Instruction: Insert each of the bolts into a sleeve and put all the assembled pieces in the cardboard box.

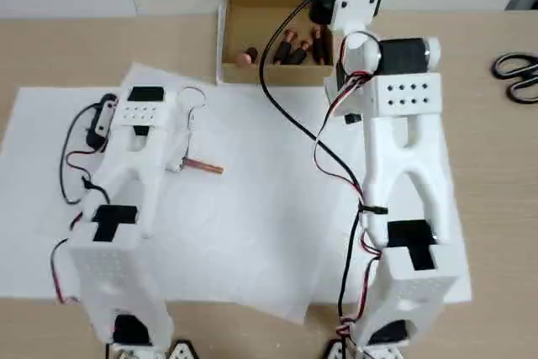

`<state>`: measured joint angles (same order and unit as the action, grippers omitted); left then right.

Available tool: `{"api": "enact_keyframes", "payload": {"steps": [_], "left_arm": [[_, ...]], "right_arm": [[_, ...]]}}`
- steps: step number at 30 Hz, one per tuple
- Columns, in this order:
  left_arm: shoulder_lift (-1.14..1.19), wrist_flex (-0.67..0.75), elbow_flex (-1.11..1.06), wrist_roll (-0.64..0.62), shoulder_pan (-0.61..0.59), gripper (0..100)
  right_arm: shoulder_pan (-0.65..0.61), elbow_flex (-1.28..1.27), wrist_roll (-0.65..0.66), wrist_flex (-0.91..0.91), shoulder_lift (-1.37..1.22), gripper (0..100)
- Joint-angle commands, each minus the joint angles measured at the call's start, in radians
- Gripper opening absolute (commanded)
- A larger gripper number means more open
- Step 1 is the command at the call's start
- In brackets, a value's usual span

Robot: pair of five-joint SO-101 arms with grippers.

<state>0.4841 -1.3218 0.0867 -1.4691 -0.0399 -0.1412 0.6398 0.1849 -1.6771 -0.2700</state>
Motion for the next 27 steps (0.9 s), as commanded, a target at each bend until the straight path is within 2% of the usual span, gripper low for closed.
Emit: {"api": "enact_keyframes", "payload": {"steps": [1,6,10,14,20,23,27], "left_arm": [[-0.003,-0.012,0.033,0.057,-0.002,1],[-0.003,-0.112,0.156,0.180,0.000,1],[-0.003,-0.239,0.328,0.371,-0.002,1],[-0.003,-0.417,0.542,0.674,-0.005,1],[-0.020,-0.433,0.613,1.140,-0.011,1],[-0.083,-0.433,0.576,1.235,-0.002,1],[-0.199,-0.433,0.541,1.250,-0.002,1]], "right_arm": [[-0.004,0.043,-0.009,-0.005,0.064,0.4],[-0.004,0.043,-0.009,-0.005,0.064,0.4],[-0.005,0.043,-0.009,-0.005,0.064,0.4],[-0.038,0.044,-0.008,-0.002,0.070,0.4],[-0.110,0.051,-0.003,-0.001,0.073,0.4],[-0.114,0.051,-0.005,-0.002,0.097,0.4],[-0.119,0.046,-0.005,-0.004,0.208,0.3]]}}
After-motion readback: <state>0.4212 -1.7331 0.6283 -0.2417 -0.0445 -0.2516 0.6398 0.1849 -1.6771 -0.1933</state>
